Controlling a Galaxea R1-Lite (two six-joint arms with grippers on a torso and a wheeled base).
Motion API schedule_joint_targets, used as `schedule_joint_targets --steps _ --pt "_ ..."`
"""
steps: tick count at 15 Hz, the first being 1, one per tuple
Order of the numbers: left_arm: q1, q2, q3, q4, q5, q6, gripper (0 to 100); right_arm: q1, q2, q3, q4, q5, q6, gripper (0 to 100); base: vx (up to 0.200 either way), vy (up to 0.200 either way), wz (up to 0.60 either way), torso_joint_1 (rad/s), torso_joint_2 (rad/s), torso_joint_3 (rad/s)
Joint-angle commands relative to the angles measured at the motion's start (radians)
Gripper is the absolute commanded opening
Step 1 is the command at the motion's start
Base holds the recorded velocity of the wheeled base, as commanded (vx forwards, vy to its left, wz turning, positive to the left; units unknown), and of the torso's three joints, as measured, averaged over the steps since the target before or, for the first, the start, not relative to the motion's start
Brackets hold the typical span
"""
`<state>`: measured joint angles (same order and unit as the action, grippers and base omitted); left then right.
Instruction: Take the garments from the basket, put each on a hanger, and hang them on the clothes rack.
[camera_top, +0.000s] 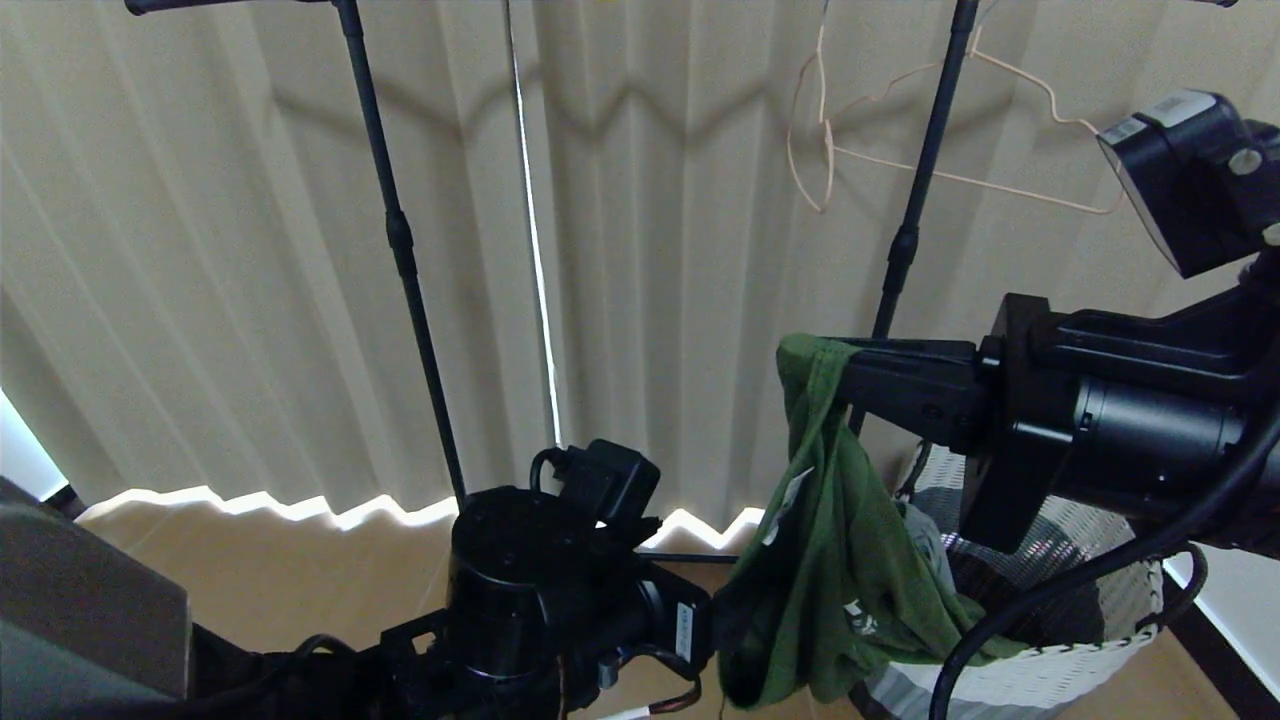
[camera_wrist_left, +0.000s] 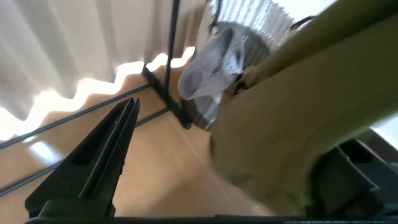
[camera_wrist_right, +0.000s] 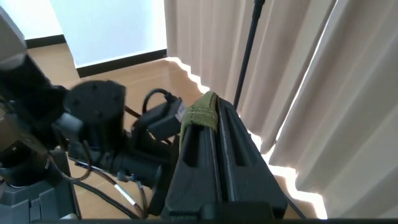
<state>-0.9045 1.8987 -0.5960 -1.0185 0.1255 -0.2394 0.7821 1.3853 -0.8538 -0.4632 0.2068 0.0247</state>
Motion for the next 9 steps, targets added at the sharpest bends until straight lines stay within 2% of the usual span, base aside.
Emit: schedule_joint_targets --steps 1,4,7,8,9 --pt "0.007 0.016 0.038 -0.002 0.002 0.002 100 0.000 -0.003 0.001 0.000 0.000 0.000 0 0.000 0.000 0.00 0.000 0.00 0.000" --pt "0.007 0.011 0.117 -0.023 0.002 0.003 100 -0.001 -0.005 0.001 0.000 -0.003 0.000 0 0.000 0.000 0.00 0.000 0.00 0.000" --pt "0.009 0.008 0.220 -0.114 0.002 0.028 100 -0.006 -0.011 0.006 0.000 -0.006 0.000 0 0.000 0.000 0.00 0.000 0.00 0.000" --pt "0.009 -0.003 0.252 -0.141 0.002 0.045 0 -0.007 -0.009 0.006 0.000 -0.007 0.000 0 0.000 0.000 0.00 0.000 0.00 0.000" --pt "0.009 -0.021 0.283 -0.170 0.002 0.058 0 -0.012 -0.009 0.006 0.000 -0.007 -0.002 0 0.000 0.000 0.00 0.000 0.00 0.000"
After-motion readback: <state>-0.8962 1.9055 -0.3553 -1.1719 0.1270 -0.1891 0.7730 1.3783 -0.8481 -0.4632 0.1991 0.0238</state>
